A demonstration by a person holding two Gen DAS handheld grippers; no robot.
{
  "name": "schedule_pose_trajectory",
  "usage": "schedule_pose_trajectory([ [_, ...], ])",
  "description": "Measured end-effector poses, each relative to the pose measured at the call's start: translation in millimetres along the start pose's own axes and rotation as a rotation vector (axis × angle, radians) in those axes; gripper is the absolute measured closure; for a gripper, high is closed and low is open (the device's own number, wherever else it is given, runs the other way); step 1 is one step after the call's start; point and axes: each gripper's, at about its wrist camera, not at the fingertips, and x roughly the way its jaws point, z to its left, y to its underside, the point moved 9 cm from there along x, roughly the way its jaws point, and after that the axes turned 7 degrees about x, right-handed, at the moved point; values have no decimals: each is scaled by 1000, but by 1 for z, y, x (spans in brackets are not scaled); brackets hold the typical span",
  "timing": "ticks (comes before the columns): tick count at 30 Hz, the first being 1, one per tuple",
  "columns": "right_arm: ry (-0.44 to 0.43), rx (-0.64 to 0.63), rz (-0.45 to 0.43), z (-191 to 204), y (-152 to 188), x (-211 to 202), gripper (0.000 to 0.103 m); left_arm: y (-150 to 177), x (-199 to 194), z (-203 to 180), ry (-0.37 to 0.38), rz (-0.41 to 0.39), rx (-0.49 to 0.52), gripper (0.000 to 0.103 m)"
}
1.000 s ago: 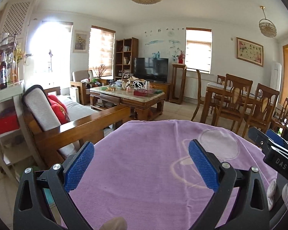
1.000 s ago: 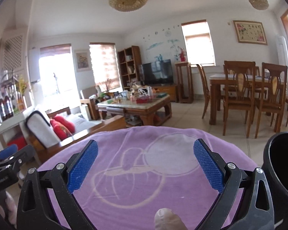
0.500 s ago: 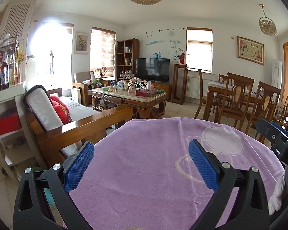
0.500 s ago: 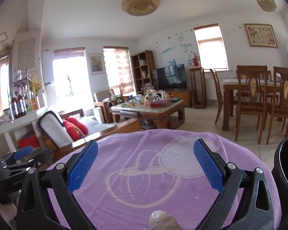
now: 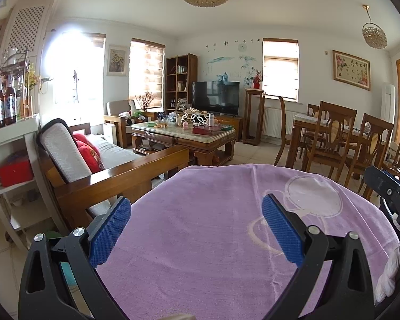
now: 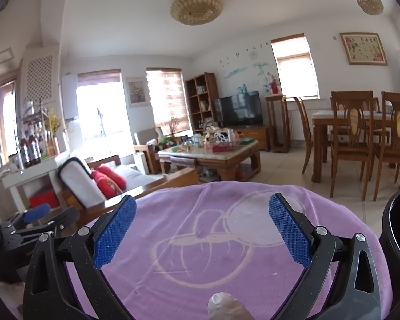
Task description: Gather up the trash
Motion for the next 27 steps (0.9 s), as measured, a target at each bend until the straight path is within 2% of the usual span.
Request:
schedule_pose_trajectory([
  [27,-10,6,3,2,0,-2,5,-4,-5,-6,4,-8,17,5],
])
